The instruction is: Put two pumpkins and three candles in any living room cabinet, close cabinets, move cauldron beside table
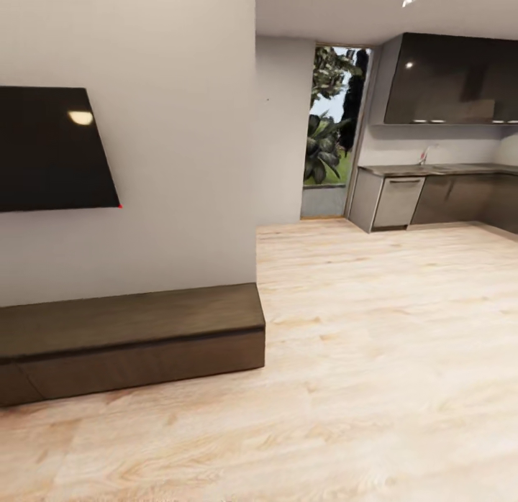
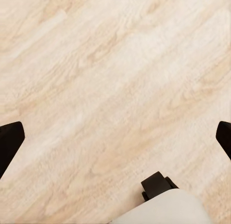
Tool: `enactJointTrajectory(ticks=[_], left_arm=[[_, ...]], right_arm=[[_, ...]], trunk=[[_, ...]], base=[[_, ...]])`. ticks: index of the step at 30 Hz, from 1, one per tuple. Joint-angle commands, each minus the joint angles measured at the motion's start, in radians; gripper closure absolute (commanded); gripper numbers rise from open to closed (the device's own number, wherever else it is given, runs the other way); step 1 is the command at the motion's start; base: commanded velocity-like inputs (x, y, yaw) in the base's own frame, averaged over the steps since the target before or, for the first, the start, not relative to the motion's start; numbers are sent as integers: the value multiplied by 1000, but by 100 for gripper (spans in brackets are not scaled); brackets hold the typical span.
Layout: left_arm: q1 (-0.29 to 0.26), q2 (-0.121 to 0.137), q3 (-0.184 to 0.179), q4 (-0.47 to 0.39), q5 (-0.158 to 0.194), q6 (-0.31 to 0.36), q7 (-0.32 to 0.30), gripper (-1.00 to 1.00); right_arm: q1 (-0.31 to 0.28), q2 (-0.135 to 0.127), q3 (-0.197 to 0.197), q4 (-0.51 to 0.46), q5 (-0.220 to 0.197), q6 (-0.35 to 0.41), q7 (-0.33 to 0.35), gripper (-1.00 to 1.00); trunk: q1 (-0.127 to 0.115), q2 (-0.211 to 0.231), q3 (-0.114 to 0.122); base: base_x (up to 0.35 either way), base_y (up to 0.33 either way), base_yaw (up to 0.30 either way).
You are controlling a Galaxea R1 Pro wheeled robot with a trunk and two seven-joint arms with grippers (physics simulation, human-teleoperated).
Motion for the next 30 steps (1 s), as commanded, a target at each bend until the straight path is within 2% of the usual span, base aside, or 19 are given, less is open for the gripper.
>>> enactJointTrajectory(ticks=[1, 17, 22, 30], left_arm=[[0, 0, -3, -1, -10, 6, 5, -100], [0, 1, -3, -1, -10, 6, 5, -100], [0, 1, -3, -1, -10, 6, 5, -100], [0, 1, -3, -1, -10, 6, 5, -100]], right_arm=[[0, 0, 0, 0, -10, -5, 1, -100], [0, 5, 0, 0, -9, -6, 2, -100], [0, 5, 0, 0, -9, -6, 2, -100], [0, 3, 0, 0, -9, -8, 4, -100]], trunk=[[0, -1, -1], [0, -1, -1], [0, -1, -2], [0, -1, -3]], base=[[0, 0, 289], [0, 0, 289], [-178, 0, 288], [-122, 0, 73]])
